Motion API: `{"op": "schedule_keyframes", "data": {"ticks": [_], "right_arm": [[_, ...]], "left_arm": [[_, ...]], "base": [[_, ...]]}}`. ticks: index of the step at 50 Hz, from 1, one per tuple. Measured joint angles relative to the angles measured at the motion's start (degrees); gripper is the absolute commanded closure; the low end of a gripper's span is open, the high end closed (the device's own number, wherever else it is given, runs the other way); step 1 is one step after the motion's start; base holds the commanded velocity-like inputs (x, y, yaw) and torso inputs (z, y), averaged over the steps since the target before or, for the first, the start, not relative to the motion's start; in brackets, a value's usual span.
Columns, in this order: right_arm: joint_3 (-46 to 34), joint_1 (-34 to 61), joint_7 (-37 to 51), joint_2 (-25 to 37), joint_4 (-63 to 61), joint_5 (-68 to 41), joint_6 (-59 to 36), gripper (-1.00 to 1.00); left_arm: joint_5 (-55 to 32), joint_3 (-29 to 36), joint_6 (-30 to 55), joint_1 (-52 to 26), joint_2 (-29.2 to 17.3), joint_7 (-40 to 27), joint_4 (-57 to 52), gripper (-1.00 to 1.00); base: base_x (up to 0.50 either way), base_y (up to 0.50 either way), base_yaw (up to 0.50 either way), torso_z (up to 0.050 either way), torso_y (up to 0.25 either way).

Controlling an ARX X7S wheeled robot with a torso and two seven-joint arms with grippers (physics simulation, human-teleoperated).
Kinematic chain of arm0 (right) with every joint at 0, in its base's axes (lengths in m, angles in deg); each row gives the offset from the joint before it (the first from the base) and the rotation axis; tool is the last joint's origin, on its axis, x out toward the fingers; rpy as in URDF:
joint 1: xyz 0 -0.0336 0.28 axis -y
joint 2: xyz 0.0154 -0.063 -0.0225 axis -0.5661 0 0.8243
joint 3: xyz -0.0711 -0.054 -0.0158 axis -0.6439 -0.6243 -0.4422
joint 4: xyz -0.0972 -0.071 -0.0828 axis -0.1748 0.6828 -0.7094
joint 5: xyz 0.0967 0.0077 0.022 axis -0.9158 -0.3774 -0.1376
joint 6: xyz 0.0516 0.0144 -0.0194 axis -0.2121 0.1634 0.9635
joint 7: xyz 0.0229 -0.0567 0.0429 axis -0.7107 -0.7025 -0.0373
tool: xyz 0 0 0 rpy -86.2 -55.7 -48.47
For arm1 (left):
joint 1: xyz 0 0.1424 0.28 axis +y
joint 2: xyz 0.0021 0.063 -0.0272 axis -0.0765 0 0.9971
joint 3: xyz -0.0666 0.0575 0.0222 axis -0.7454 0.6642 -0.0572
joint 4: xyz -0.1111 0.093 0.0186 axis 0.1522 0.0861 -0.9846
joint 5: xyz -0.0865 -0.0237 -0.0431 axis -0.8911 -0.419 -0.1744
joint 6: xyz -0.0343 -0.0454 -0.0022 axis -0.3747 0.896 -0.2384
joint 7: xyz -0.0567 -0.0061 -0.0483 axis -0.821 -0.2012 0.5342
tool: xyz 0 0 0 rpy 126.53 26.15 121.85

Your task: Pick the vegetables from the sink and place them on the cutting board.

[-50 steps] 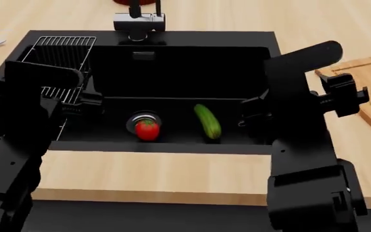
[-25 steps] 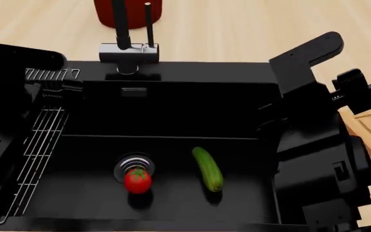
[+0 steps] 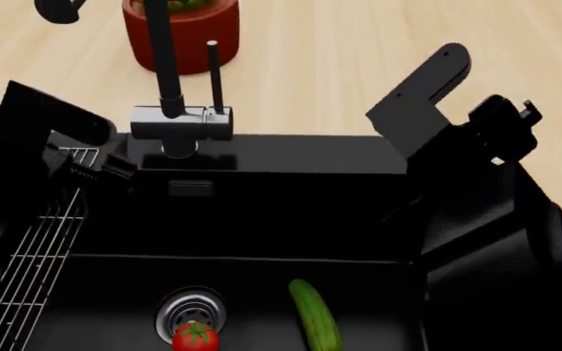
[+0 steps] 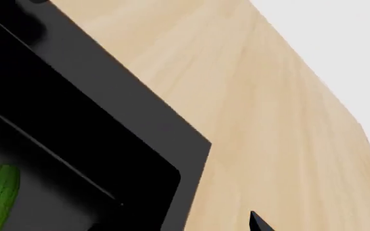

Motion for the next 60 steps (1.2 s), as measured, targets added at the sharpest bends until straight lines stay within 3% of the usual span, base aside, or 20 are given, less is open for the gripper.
{"op": "schedule_keyframes", "data": {"ticks": [10,27,41,60], "right_arm": [[-10.42,1.56,-14.76,7.46,-14.37,-3.54,-5.40,-1.00],[-24.84,7.37,-32.39,8.61,-5.58,-6.60,4.63,-1.00],[-25.99,9.71,-34.90,6.88,-1.21,-7.55,9.75,-1.00],[-25.89,12.28,-37.65,6.70,-3.23,-9.24,7.44,-1.00]], "left_arm": [[-3.68,7.18,8.84,1.61,-7.05,15.22,-13.46,-1.00],[-4.59,24.10,6.55,-5.70,-11.43,40.93,-13.36,-1.00],[-6.05,26.27,4.37,-8.83,-10.22,46.96,-7.40,-1.00],[-6.68,27.94,4.80,-9.97,-12.46,50.87,-8.64,-1.00]], "base": [[0.00,0.00,0.00,0.000,0.000],[0.13,-0.03,0.00,0.000,0.000],[0.18,-0.02,0.00,0.000,0.001],[0.00,0.00,0.00,-0.004,-0.189]]}}
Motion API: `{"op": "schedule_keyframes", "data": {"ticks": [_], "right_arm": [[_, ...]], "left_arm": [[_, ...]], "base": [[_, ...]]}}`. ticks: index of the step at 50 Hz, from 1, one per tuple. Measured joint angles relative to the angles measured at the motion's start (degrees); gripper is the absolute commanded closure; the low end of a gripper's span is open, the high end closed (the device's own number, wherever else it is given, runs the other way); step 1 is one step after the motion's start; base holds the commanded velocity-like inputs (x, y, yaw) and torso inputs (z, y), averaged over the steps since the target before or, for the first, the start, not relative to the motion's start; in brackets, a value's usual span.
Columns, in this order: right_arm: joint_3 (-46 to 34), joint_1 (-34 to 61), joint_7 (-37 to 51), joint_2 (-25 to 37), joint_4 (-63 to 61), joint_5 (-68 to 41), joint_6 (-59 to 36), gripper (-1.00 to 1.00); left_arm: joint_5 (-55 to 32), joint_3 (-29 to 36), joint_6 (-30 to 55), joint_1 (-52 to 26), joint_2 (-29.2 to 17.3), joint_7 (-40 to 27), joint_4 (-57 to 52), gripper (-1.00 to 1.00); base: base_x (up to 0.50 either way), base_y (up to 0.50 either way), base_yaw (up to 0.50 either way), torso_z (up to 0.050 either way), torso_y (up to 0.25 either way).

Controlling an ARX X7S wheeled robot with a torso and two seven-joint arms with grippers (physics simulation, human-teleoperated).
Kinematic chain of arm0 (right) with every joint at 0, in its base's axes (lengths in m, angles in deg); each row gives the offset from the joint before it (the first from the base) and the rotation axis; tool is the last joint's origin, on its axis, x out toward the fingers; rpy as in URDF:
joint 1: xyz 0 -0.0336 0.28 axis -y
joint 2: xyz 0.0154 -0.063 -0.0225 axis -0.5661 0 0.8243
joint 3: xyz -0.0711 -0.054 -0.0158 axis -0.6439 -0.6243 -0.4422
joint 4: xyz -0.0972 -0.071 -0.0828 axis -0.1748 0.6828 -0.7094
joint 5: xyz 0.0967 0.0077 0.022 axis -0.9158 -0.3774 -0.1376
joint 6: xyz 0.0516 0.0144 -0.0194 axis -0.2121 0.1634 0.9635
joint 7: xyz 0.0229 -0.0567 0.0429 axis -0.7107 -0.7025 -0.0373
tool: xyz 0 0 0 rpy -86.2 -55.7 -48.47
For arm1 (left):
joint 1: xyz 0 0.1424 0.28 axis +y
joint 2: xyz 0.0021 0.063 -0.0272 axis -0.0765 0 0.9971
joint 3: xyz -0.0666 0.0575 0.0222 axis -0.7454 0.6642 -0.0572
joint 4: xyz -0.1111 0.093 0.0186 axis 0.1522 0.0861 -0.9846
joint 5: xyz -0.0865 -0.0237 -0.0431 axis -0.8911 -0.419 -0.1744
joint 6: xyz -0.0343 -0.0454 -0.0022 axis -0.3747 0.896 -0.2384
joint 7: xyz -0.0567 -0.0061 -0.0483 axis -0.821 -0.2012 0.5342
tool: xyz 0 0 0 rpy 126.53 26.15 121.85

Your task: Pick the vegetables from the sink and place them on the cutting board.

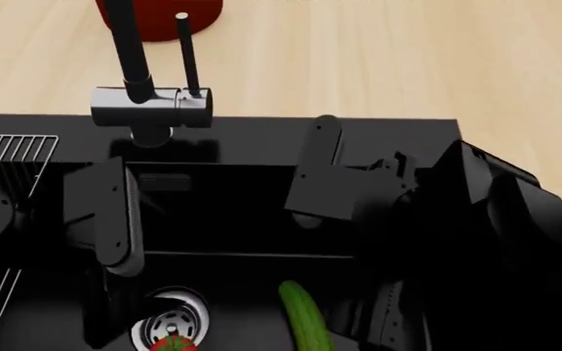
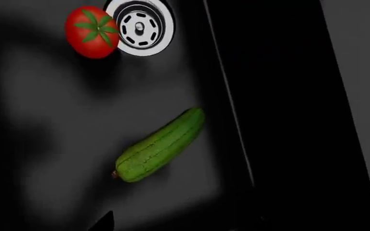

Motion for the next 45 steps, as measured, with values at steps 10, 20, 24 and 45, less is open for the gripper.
{"op": "schedule_keyframes", "data": {"ticks": [10,20,24,45], "right_arm": [[-1.85,3.27,-3.47,-1.15,-1.08,-0.90,-4.15,-1.00],[-4.74,5.26,-6.09,-1.90,-1.53,-1.03,-6.32,-1.00],[-5.85,5.62,-6.82,-1.77,-2.24,-1.05,-7.30,-1.00],[-8.06,5.52,-7.54,-1.25,-4.88,-1.50,-9.46,-1.00]], "left_arm": [[0.02,3.90,2.76,-0.54,-3.35,4.63,-9.46,-1.00],[2.97,12.27,7.27,-3.16,-4.54,10.24,-13.95,-1.00],[4.14,14.98,7.88,-3.84,-4.33,11.57,-13.81,-1.00],[7.16,20.26,6.06,-4.39,0.23,11.01,-6.50,-1.00]], "base": [[0.00,0.00,0.00,0.000,0.000],[0.00,0.00,0.00,0.000,0.000],[0.00,0.00,0.00,0.000,0.000],[0.00,0.00,0.00,0.000,0.000]]}}
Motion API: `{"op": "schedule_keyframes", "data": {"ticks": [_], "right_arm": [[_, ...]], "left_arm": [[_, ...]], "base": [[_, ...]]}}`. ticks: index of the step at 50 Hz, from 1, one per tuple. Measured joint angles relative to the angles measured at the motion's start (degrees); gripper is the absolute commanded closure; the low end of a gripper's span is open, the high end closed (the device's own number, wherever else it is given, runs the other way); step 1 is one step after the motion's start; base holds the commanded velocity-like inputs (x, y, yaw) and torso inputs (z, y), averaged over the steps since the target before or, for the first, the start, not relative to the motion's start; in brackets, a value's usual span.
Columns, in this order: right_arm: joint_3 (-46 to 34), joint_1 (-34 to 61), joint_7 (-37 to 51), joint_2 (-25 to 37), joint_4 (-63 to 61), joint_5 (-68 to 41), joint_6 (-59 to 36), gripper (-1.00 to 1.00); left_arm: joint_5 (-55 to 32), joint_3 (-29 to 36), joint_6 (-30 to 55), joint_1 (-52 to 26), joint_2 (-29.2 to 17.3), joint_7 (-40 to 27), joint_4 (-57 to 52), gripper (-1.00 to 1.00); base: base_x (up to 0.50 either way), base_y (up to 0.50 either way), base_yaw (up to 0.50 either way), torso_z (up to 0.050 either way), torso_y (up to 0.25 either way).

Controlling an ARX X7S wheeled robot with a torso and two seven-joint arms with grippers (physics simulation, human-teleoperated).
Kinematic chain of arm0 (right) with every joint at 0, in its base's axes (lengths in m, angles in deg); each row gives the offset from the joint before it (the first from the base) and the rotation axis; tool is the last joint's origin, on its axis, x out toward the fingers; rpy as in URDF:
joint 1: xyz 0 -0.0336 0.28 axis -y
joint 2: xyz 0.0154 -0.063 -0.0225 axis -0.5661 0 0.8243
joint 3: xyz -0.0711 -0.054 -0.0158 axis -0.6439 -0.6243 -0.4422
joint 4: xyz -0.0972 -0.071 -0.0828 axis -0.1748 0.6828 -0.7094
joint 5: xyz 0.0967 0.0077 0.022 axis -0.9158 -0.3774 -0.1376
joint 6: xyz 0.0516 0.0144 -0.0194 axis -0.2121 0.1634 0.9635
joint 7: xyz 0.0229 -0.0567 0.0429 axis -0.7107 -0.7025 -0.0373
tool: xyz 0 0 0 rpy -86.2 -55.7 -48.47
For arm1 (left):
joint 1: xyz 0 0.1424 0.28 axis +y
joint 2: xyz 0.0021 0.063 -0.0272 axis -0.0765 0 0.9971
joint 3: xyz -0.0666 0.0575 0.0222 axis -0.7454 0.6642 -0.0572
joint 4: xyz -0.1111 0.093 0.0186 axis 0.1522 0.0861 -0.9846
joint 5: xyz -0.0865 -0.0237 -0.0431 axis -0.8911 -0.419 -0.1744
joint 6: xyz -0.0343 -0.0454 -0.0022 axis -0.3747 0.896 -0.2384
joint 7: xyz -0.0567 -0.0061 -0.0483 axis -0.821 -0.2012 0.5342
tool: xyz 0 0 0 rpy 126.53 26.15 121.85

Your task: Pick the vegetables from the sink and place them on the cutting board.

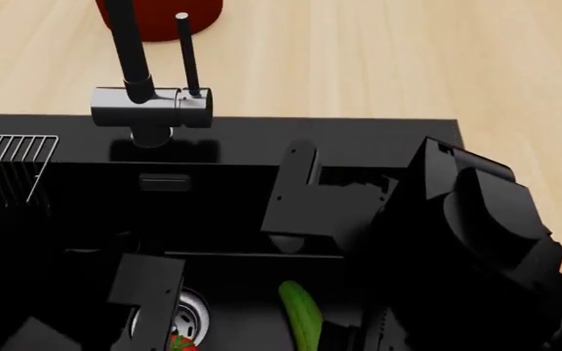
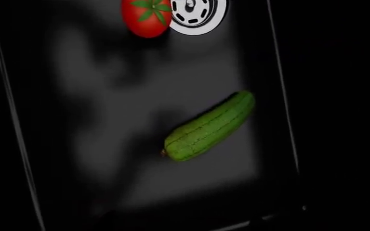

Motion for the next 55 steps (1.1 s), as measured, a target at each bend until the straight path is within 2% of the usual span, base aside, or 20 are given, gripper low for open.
{"op": "schedule_keyframes", "data": {"ticks": [17,40,55], "right_arm": [[-0.04,-0.71,0.72,0.12,-1.14,-0.47,-0.17,-1.00],[-0.31,-1.11,1.57,0.46,-1.47,-0.78,0.16,-1.00],[-0.15,-1.55,2.20,1.07,-2.88,-1.20,-0.28,-1.00]], "left_arm": [[1.82,1.31,-6.78,0.10,5.55,-3.30,13.95,-1.00],[2.94,3.89,-15.15,1.10,12.30,-4.46,30.03,-1.00],[3.19,4.57,-18.14,2.94,14.68,-6.30,36.16,-1.00]], "base": [[0.00,0.00,0.00,0.000,0.000],[0.00,0.00,0.00,0.000,0.000],[0.00,0.00,0.00,0.000,0.000]]}}
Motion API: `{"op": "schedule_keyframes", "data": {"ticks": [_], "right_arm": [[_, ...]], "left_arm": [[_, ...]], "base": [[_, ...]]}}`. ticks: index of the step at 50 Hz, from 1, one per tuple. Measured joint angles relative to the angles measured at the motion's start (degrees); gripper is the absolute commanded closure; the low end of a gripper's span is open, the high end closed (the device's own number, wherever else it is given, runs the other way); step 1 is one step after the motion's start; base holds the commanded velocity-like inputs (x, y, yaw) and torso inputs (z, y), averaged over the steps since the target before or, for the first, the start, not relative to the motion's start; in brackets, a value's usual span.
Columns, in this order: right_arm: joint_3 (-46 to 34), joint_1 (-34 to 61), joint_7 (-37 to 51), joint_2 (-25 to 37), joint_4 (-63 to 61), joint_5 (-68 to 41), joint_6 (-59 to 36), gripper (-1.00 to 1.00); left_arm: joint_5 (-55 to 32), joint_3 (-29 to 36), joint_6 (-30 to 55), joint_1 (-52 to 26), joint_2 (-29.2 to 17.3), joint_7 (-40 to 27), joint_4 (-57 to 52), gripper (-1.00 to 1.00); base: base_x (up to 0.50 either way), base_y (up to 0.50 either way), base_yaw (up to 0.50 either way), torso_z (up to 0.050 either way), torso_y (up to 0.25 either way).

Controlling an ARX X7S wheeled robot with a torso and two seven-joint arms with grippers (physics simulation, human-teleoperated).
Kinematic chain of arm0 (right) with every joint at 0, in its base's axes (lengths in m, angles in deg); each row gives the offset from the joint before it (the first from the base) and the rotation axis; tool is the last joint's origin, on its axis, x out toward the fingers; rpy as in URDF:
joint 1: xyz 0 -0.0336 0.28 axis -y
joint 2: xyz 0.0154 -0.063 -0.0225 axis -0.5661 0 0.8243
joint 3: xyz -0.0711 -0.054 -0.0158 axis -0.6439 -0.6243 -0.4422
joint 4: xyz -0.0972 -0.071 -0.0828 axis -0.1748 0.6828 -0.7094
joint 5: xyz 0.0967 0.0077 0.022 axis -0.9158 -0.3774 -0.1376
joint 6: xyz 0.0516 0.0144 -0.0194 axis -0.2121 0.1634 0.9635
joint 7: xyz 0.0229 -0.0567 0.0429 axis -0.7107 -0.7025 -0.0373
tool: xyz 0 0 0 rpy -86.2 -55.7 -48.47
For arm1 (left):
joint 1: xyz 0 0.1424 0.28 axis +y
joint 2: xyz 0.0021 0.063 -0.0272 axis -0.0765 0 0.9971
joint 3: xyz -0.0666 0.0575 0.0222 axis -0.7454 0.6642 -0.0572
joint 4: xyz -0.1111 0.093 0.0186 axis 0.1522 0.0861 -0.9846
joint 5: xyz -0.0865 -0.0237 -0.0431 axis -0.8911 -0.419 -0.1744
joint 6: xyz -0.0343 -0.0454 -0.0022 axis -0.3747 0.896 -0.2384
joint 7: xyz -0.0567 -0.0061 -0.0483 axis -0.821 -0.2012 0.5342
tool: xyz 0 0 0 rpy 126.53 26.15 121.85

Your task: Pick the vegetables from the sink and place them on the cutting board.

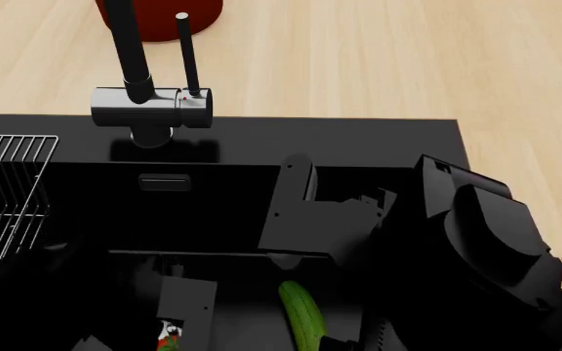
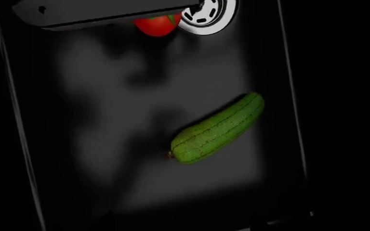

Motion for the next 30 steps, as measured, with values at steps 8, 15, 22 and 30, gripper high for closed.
{"op": "schedule_keyframes", "data": {"ticks": [8,15,22,30], "right_arm": [[0.19,-0.06,0.29,0.09,-0.15,-0.21,0.11,-1.00],[0.28,-0.02,0.48,0.12,-0.37,-0.38,0.01,-1.00],[0.37,-0.11,0.73,0.10,-0.38,-0.51,0.09,-1.00],[0.42,0.06,1.05,-0.06,0.01,-0.55,0.09,-1.00]], "left_arm": [[0.30,0.49,-0.90,0.94,0.45,-0.83,1.88,-1.00],[1.02,0.87,-2.13,1.31,0.40,-1.66,2.44,1.00],[0.47,1.34,-5.00,1.19,0.51,-2.82,3.93,1.00],[0.67,-0.30,-8.52,1.07,-0.23,-7.11,4.28,1.00]], "base": [[0.00,0.00,0.00,0.000,0.000],[0.00,0.00,0.00,0.000,0.000],[0.00,0.00,0.00,0.000,0.000],[0.00,0.00,0.00,0.000,0.000]]}}
